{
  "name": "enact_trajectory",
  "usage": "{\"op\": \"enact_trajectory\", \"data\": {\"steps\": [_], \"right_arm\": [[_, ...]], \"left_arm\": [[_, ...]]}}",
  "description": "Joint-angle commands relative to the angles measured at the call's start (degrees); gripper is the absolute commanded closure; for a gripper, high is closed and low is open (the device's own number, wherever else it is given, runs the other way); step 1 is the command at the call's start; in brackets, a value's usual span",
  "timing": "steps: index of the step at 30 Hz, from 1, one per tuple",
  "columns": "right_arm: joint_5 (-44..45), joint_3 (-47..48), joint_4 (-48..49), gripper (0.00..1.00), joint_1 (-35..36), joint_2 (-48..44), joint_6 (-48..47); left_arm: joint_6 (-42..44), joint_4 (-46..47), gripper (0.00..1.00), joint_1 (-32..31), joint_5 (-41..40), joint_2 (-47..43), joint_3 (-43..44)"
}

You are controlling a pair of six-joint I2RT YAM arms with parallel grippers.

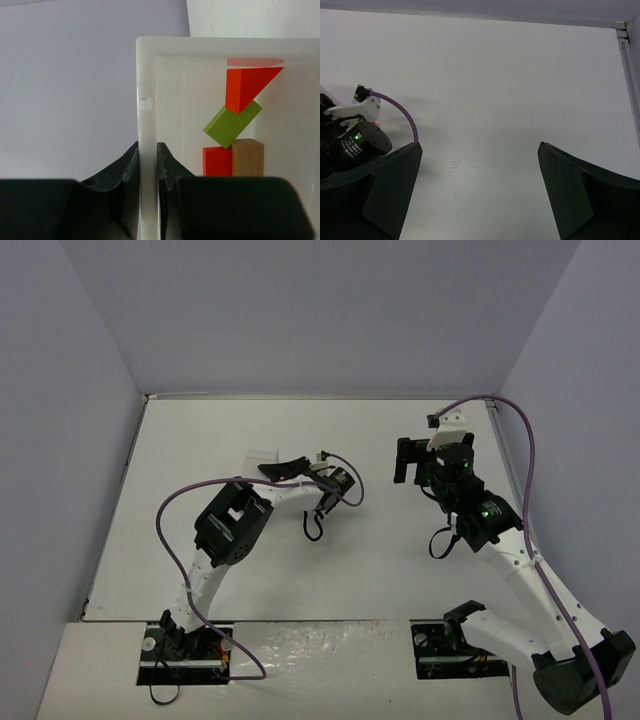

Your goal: Build the wood block tower

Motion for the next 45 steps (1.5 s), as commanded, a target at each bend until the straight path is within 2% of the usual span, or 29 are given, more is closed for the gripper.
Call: {"op": "enact_trajectory", "data": {"steps": [1, 5, 9, 11, 12, 14, 17, 24, 33, 37, 39, 42, 45], "right_arm": [[0.1, -0.3, 3.8, 0.00, 0.1, -0.6, 0.8], [-0.3, -1.0, 3.9, 0.00, 0.1, -1.2, 1.0], [-0.2, -0.7, 3.9, 0.00, 0.1, -0.8, 1.1], [-0.2, -0.4, 3.9, 0.00, 0.1, -0.8, 1.0], [-0.3, -0.5, 3.9, 0.00, 0.1, -0.8, 1.0], [-0.5, -0.6, 3.9, 0.00, 0.1, -0.6, 0.9], [-0.4, -0.5, 3.9, 0.00, 0.1, -0.6, 0.7], [0.0, -0.5, 3.8, 0.00, 0.1, -1.3, 0.8], [0.2, -0.4, 3.9, 0.00, 0.1, -1.3, 0.4], [-0.7, 0.4, 3.8, 0.00, 0.1, -0.4, 0.6], [-0.4, 0.2, 3.8, 0.00, 0.1, -0.7, 0.6], [-0.3, 0.2, 3.9, 0.00, 0.1, -0.4, 0.3], [-0.6, 0.1, 3.8, 0.00, 0.1, -0.4, 0.3]], "left_arm": [[0.8, -0.7, 1.00, 0.9, -5.2, -2.3, 0.7], [2.7, -0.8, 1.00, 1.2, -6.1, -1.2, 2.0], [6.4, -0.4, 1.00, -3.0, -7.3, -4.8, 4.4], [9.5, 5.3, 1.00, -1.2, -6.5, -6.7, -1.1], [15.7, 10.8, 1.00, 0.6, -7.0, -6.6, -4.6], [17.3, 15.1, 1.00, 2.8, -8.1, -5.3, -7.3], [10.0, 9.2, 1.00, 3.1, -6.7, -4.8, -5.2], [10.2, 8.6, 1.00, 3.0, -6.0, -2.8, -1.7], [11.5, 9.3, 1.00, 3.2, -5.6, -3.1, -1.6], [11.4, 8.5, 1.00, 3.1, -5.8, -6.3, -1.7], [11.1, 9.5, 1.00, 5.3, -4.9, -8.0, -3.0], [6.6, 5.9, 1.00, 9.4, -3.3, -9.3, -3.1], [2.7, 4.6, 1.00, 13.6, 3.4, -11.7, -1.7]]}}
